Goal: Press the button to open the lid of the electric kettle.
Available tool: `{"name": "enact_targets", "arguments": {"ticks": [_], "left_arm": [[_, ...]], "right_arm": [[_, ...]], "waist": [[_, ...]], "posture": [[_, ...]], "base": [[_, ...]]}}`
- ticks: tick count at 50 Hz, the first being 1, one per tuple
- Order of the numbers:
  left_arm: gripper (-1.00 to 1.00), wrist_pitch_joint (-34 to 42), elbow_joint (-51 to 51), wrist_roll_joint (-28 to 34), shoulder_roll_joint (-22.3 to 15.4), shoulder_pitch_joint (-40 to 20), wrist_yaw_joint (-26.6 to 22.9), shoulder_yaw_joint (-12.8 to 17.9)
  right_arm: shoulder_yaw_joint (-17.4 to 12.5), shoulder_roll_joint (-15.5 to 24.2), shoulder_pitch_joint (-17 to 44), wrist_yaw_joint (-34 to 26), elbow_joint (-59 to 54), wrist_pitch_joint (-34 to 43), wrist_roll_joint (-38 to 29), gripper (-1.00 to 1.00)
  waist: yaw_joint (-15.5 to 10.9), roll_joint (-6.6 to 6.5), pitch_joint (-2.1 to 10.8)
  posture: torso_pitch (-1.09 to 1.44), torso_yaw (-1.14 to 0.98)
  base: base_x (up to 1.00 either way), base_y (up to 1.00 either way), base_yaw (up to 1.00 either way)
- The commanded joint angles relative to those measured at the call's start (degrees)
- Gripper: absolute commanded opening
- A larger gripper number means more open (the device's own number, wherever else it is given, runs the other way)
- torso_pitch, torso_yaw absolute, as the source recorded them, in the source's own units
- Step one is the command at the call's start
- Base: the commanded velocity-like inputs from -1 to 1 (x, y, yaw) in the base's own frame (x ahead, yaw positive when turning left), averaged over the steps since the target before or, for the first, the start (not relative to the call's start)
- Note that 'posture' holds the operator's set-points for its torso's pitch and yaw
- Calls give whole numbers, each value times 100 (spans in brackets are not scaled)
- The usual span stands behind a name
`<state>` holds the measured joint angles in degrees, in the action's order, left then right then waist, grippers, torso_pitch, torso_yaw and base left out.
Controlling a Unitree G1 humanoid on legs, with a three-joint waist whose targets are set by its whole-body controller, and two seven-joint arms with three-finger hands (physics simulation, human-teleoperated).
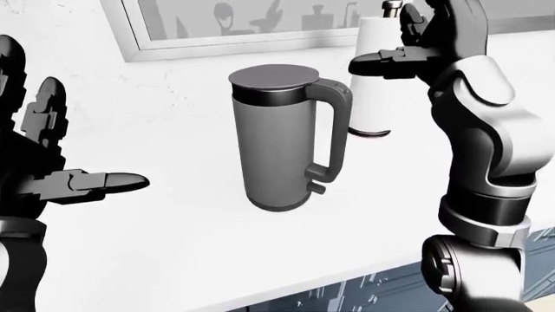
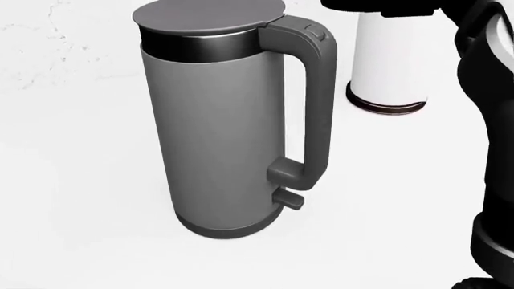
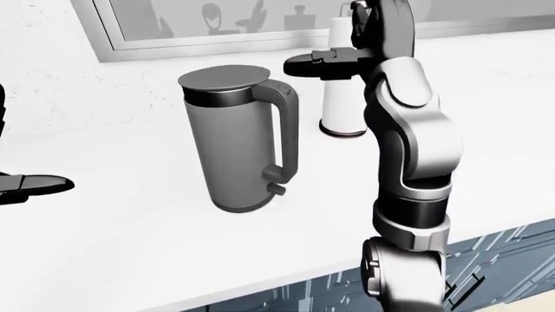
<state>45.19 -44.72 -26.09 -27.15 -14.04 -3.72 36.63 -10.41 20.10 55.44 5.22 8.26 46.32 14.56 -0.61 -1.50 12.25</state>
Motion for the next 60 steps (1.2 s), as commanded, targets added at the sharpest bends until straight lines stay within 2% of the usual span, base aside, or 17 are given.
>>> {"name": "enact_targets", "arguments": {"ticks": [1, 32, 60], "left_arm": [[100, -140, -101, -4, -87, -109, 19, 42], [100, -98, -132, -32, -101, -122, 38, 52], [100, -111, -156, -49, -88, -91, 45, 48]], "right_arm": [[-30, 47, 191, 10, 141, -135, 18, 100], [94, -152, 75, 6, -19, -343, -185, 100], [59, -222, -410, -50, 87, -559, -431, 100]], "waist": [[1, -14, 55], [4, -27, 61], [4, -23, 82]], "posture": [[-31, 0], [-31, 0], [-31, 0]], "base": [[0, 0, 0], [0, 0, 0], [0, 0, 0]]}}
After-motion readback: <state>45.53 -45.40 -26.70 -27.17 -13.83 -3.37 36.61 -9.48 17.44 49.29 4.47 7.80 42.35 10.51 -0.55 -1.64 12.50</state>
